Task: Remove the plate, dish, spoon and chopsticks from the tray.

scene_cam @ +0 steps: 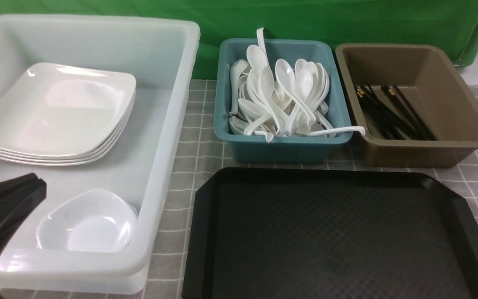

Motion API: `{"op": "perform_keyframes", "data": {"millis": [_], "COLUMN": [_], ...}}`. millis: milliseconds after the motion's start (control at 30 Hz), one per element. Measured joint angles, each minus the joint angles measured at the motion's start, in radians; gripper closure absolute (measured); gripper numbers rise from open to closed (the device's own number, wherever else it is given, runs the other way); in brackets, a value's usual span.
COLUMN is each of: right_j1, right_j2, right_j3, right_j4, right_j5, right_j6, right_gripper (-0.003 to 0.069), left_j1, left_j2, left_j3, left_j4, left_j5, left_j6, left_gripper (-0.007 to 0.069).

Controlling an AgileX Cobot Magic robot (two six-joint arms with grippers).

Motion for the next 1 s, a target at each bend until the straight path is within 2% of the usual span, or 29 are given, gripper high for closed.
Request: {"op": "perform_keyframes", "data": {"millis": [33, 100, 133, 167, 233, 367, 533, 1000], "right_j1": [-0.038, -0.188, -0.202, -0.321, -0.437, -0.567, -0.596, -0.596], "right_j2": [-0.022, -0.113, -0.122, -0.208, -0.312, -0.466, -0.587, -0.593], "right_j3": [0.036, 0.167, 0.181, 0.312, 0.459, 0.680, 0.873, 0.887], "right_j4": [0.017, 0.081, 0.086, 0.138, 0.173, 0.185, 0.191, 0.194], "right_j5": [-0.029, -0.129, -0.129, -0.234, -0.331, -0.448, -0.488, -0.488], "right_j6": [-0.043, -0.185, -0.195, -0.266, -0.300, -0.329, -0.344, -0.325], "right_gripper": [0.0631, 0.0641, 0.0641, 0.0642, 0.0642, 0.0642, 0.0642, 0.0633], "left_j1": [0.000, 0.000, 0.000, 0.000, 0.000, 0.000, 0.000, 0.000], "left_j2": [0.000, 0.000, 0.000, 0.000, 0.000, 0.000, 0.000, 0.000], "left_j3": [0.000, 0.000, 0.000, 0.000, 0.000, 0.000, 0.000, 0.000], "left_j4": [0.000, 0.002, 0.002, 0.002, 0.002, 0.003, 0.003, 0.005], "left_j5": [0.000, 0.000, 0.000, 0.001, 0.001, 0.001, 0.001, 0.004], "left_j6": [0.000, 0.000, 0.000, 0.000, 0.000, 0.001, 0.001, 0.002], "left_gripper": [0.0617, 0.0617, 0.0617, 0.0617, 0.0617, 0.0617, 0.0616, 0.0616]}}
